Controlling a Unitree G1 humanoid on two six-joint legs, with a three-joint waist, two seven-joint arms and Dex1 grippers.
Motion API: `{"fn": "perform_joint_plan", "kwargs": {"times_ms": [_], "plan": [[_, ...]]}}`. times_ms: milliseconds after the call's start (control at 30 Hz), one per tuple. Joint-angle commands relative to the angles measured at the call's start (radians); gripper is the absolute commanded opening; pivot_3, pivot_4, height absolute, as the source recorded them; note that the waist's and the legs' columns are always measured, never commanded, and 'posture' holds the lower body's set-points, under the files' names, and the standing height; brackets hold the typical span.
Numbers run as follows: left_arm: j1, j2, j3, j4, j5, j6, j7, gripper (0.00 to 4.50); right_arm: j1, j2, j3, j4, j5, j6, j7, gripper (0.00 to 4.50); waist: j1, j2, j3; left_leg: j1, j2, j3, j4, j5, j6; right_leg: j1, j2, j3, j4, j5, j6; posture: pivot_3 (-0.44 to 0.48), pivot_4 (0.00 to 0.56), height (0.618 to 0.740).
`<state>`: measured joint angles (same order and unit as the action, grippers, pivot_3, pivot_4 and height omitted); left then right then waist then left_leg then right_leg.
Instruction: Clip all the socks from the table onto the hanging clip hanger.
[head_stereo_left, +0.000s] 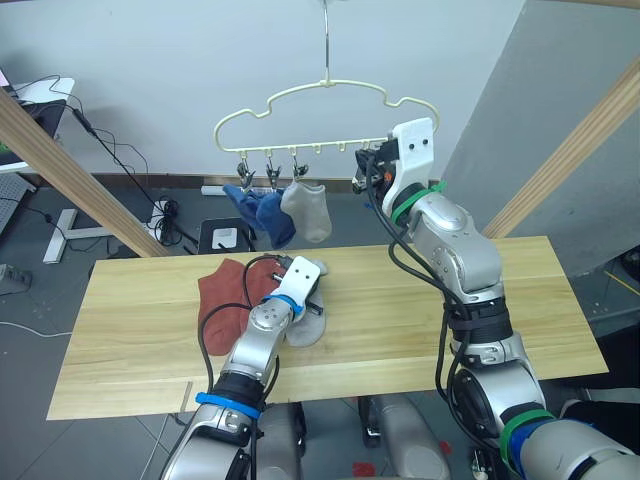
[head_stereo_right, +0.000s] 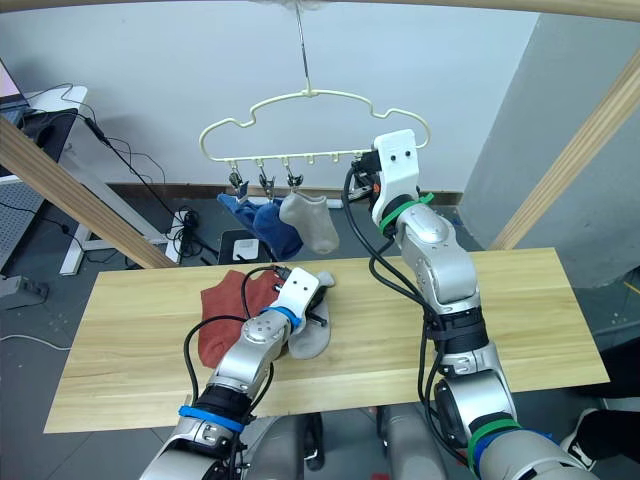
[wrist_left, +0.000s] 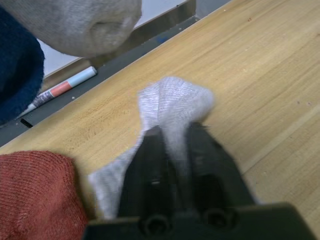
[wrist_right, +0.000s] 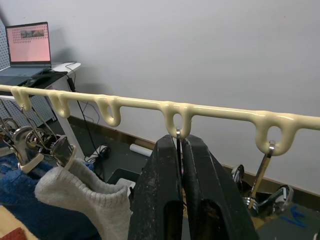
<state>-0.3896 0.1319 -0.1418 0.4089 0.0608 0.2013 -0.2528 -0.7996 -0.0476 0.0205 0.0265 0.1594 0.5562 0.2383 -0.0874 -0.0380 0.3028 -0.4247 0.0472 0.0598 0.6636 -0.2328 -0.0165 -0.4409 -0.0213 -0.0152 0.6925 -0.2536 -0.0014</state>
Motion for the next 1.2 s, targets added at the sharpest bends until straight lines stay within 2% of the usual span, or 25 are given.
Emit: {"fn": "perform_joint_plan", "kwargs": {"times_ms": [33,200,367,667,1200], "plan": [[0.029,-0.005,-0.027,0.001,0.008,-0.133,-0.028,0.02,0.001,-0.002,-0.009,-0.057,0.018,0.002,-0.002,0.0,0.0,0.0,0.0,0.0,0.0,0.0,0.0,0.0,0.0,0.0,0.0,0.0,0.0,0.0,0.0,-0.187,0.296,0.74],[-0.01,-0.003,-0.09,-0.078,0.04,-0.47,-0.084,0.02,0.0,-0.007,-0.015,-0.079,0.028,0.022,0.0,0.0,0.0,0.0,0.0,-0.001,0.0,0.0,-0.001,0.0,0.0,0.0,0.0,0.0,-0.003,0.0,0.0,-0.187,0.296,0.74],[-0.083,-0.015,-0.09,-0.042,0.08,-0.606,-0.04,0.02,-0.004,-0.008,-0.02,-0.095,0.05,0.043,0.003,0.0,-0.001,0.0,0.0,-0.002,0.0,0.0,-0.001,0.0,0.001,0.0,0.0,0.0,-0.006,0.001,0.002,-0.209,0.3,0.74],[-0.156,-0.014,-0.057,0.028,0.092,-0.697,0.021,0.02,0.003,-0.014,-0.015,-0.114,0.07,0.069,0.006,0.0,-0.012,0.0,0.0,-0.006,0.0,0.0,-0.002,-0.002,0.004,-0.001,0.0,-0.001,-0.012,0.001,0.002,-0.217,0.301,0.74],[-0.183,-0.025,-0.027,0.058,0.083,-0.72,0.047,0.02,0.003,-0.013,-0.012,-0.105,0.086,0.099,0.006,0.0,-0.012,0.0,0.0,-0.006,0.0,0.0,-0.001,-0.003,0.005,-0.001,-0.001,-0.002,-0.012,0.001,0.002,-0.21,0.3,0.74]]}}
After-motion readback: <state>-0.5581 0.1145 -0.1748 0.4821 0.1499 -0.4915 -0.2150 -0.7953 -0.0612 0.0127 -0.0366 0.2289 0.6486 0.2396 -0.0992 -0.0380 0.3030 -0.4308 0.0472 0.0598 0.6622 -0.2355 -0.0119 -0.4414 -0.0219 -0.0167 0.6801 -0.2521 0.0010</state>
